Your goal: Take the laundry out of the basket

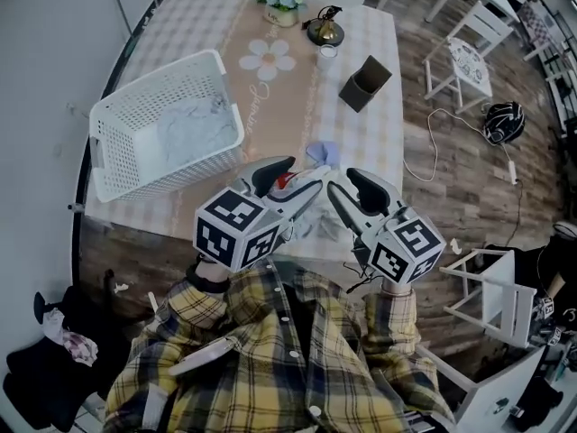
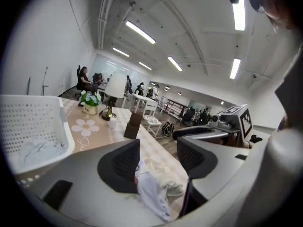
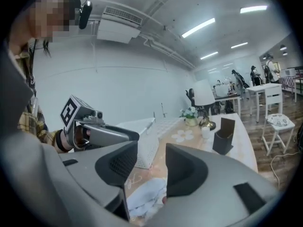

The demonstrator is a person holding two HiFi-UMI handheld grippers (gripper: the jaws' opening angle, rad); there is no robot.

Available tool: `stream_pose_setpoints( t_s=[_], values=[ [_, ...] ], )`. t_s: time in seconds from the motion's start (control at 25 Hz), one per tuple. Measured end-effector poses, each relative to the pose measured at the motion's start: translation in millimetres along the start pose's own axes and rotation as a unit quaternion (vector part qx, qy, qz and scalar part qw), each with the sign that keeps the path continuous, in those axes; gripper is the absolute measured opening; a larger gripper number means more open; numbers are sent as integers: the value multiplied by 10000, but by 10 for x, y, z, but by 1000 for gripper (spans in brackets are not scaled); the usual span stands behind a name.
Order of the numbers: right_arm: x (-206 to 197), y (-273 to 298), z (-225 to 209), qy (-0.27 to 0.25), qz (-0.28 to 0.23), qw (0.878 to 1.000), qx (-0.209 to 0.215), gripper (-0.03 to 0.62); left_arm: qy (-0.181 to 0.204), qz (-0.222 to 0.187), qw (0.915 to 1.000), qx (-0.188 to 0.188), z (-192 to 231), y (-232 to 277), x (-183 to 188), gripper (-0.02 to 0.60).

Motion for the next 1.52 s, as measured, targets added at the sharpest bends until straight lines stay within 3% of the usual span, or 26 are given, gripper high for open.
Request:
stream_pose_setpoints(
  t_s=[0.28,0.6,1.52],
  values=[
    [530,235,348,-484,-573,9966,329,145,-115,-1012,9948,19,89,-448,411,262],
    [867,381,555,-801,-971,9908,506,8,-130,-1584,9867,331,227,-749,646,25],
    [947,500,616,-857,-784,9912,640,-6,199,-1663,9852,372,291,-842,726,20]
  ],
)
Point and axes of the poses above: the fingertips, and each gripper's own axes: y forward along the fingers, z to its left, x out of its top, the point moved 8 cm from there along -y, backward along the fingers, and after that the axes turned 13 degrees about x, right-handed, at the moved point
